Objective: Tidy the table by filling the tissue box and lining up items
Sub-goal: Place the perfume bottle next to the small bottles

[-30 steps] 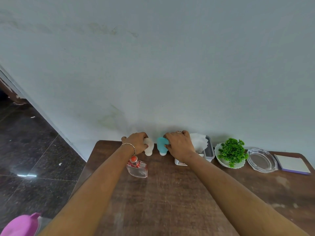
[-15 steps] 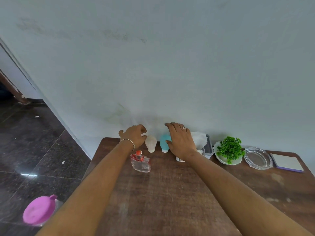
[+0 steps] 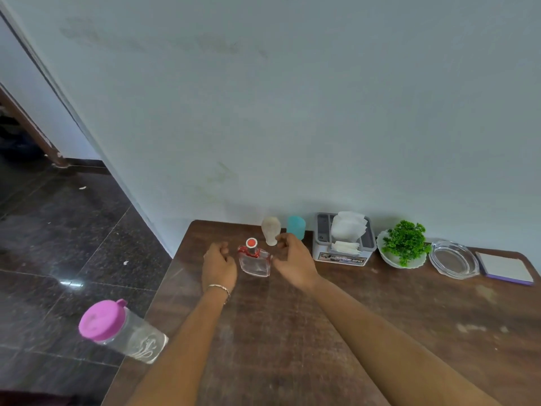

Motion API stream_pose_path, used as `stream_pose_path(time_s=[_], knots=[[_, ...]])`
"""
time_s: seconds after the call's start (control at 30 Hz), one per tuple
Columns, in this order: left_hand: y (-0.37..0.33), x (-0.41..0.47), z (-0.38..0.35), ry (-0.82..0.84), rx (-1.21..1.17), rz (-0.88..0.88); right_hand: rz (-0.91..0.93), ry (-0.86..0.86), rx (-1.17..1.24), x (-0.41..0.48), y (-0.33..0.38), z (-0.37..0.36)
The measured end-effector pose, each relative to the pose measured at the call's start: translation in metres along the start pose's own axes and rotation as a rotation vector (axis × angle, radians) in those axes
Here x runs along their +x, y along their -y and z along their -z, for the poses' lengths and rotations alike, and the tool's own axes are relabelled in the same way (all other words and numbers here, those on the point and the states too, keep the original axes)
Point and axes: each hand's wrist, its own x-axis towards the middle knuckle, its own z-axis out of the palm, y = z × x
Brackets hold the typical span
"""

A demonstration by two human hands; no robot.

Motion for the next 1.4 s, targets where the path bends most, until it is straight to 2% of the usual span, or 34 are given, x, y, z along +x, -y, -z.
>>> stream_pose_path(time_s=[0.17, 0.3, 0.5, 0.77, 0.97, 1.2, 1.4], knots=[[0.015, -0.017, -0.013, 0.192, -0.091, 0.043, -0.002, 0.063, 0.034, 0.003, -0.001, -0.016], [0.008, -0.024, -0.021, 0.227, -0.161, 0.054, 0.001, 0.063, 0.006, 0.003, -0.003, -0.024], [0.01, -0.02, -0.038, 0.18, -0.192, 0.094, 0.019, 0.03, -0.015, 0.009, -0.006, -0.027], [0.006, -0.013, -0.054, 0.084, -0.124, 0.048, 0.056, -0.009, -0.033, 0.017, -0.006, -0.029], [-0.001, 0.01, -0.051, 0.021, -0.091, 0.039, 0.058, -0.007, 0.07, 0.029, -0.003, -0.034], [-0.009, 0.047, -0.051, -0.044, -0.095, 0.061, -0.036, -0.067, 0.092, 0.025, -0.021, -0.041], [-0.011, 0.073, -0.054, -0.02, -0.076, 0.055, -0.063, -0.051, 0.058, 0.023, -0.037, -0.042]])
